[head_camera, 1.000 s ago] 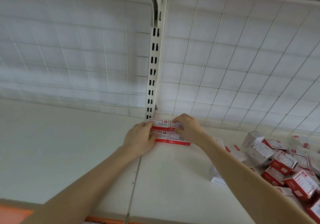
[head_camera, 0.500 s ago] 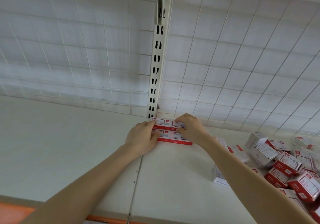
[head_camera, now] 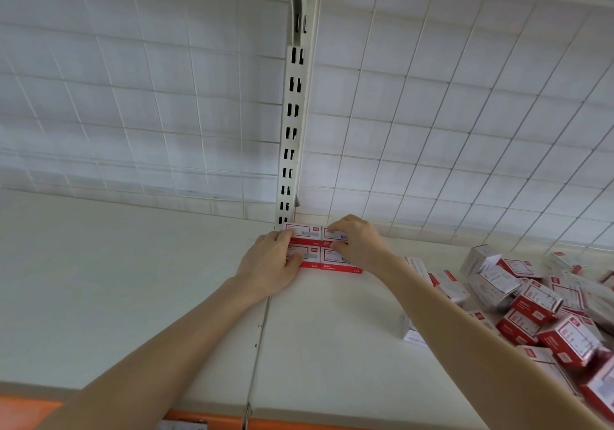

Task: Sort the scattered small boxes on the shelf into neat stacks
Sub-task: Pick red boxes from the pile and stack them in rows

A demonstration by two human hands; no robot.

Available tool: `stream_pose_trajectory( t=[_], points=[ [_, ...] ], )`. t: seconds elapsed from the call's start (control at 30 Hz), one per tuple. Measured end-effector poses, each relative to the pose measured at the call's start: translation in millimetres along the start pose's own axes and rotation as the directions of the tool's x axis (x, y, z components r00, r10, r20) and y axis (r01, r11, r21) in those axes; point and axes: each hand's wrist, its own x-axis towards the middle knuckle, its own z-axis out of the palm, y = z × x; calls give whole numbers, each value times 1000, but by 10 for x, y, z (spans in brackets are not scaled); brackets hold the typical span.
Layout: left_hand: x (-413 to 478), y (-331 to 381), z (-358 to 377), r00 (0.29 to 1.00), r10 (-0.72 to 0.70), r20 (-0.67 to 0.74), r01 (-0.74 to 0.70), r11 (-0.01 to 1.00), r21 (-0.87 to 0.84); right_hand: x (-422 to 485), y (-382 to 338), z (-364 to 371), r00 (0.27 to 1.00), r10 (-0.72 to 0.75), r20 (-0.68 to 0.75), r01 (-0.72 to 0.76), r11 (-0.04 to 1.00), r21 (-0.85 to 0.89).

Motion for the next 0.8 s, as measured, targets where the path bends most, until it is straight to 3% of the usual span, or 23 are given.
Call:
stream_pose_trajectory(
  t=[0.13, 0.37, 0.63, 0.8],
  points=[
    [-16, 14, -49, 1000, -1, 8, 1, 1000, 5, -54, -32, -2, 1000, -14, 18, 14, 1000, 8],
    [-113, 239, -142, 994, 92, -66, -80, 983, 165, -363, -55, -123, 995, -29, -93, 29, 1000, -1],
    [-320, 794, 55, 950, 313, -2, -308, 936, 169, -1025, 236, -254, 982, 75, -172, -98, 987, -127],
    [-402, 1055, 230, 913, 400, 77, -407, 898, 167, -1509, 528, -312, 954, 170, -248, -203, 973, -112]
  ],
)
